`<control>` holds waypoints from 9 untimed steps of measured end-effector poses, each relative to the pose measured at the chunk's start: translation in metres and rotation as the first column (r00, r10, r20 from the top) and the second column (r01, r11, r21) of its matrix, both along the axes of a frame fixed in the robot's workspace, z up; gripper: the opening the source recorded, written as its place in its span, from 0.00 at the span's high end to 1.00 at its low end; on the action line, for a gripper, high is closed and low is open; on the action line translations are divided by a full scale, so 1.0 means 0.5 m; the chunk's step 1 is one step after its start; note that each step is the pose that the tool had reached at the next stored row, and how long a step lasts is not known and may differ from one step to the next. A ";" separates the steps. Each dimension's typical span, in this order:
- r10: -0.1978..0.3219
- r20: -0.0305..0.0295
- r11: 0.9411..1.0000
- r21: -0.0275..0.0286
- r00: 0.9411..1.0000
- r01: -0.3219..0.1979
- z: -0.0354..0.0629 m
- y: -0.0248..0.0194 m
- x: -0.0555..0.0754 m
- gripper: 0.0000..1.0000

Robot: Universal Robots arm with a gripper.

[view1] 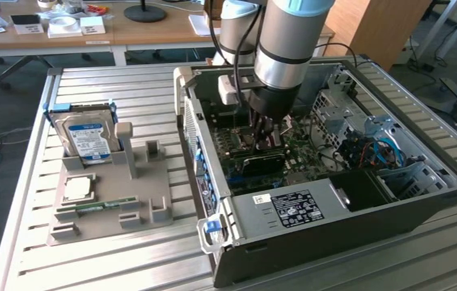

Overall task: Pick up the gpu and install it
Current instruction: 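Press down on the gpu until it lock into place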

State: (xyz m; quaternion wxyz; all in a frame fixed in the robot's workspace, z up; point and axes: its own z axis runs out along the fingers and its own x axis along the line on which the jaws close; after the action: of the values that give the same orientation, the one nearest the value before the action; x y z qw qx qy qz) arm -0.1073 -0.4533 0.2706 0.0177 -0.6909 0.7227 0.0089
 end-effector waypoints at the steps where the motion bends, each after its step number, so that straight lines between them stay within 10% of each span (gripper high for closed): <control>1: 0.000 0.000 1.000 0.000 1.000 0.000 -0.001 0.0000 0.000 0.89; 9: 0.000 0.000 1.000 0.000 1.000 0.000 -0.003 -0.0015 0.000 0.89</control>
State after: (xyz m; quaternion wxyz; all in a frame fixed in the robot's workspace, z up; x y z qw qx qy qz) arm -0.1073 -0.4541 0.2688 0.0178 -0.6909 0.7227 0.0090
